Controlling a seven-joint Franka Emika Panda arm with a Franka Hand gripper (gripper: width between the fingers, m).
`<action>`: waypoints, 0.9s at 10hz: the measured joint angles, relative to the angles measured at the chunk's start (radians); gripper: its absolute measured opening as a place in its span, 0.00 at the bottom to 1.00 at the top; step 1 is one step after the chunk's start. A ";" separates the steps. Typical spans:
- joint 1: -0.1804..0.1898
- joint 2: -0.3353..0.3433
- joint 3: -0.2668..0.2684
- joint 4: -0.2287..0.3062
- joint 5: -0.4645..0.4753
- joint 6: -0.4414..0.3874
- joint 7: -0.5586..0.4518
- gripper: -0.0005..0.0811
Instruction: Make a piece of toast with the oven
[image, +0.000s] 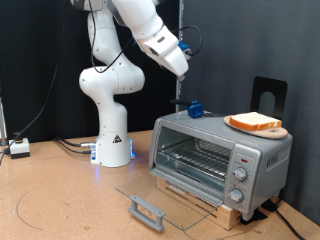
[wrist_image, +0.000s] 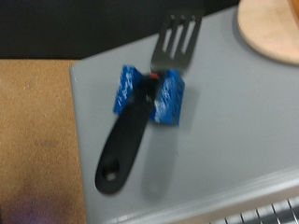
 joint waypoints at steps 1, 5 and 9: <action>0.005 -0.039 0.012 -0.022 0.016 0.008 -0.016 1.00; -0.012 -0.240 0.085 -0.134 0.018 0.052 0.064 1.00; -0.065 -0.415 0.155 -0.247 0.025 0.136 0.232 1.00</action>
